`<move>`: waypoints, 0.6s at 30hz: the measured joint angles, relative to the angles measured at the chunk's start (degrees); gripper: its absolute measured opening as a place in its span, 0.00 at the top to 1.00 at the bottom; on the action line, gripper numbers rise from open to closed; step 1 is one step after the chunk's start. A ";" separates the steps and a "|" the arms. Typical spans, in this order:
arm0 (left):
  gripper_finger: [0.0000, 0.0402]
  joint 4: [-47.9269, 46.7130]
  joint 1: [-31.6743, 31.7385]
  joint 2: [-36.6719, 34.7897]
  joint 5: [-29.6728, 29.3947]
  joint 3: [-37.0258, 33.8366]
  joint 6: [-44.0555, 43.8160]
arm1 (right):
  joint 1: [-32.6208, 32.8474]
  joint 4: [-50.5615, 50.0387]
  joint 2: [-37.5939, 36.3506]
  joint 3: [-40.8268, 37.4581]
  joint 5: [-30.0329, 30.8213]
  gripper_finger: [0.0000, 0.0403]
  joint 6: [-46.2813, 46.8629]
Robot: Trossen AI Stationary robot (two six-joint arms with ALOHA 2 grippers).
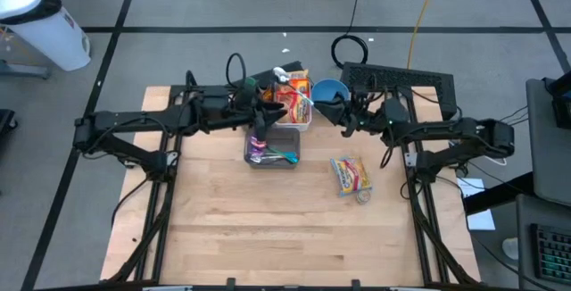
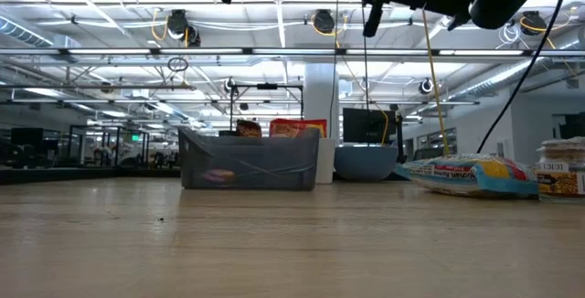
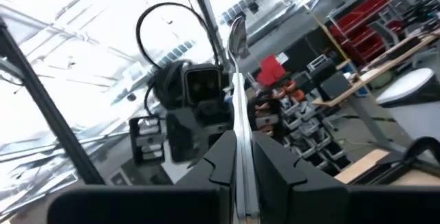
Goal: Pick & Place Food Item
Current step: Put the blue patterned spoon into the bottom black bin
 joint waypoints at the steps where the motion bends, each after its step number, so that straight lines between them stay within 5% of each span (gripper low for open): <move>1: 0.62 0.46 0.02 0.00 -0.23 0.00 0.05 | 0.47 0.30 0.37 0.00 -0.04 0.95 -0.01; 18: 0.62 12.17 0.30 3.69 0.85 -0.02 -0.04 | 5.95 4.55 3.49 0.00 4.48 0.95 -0.22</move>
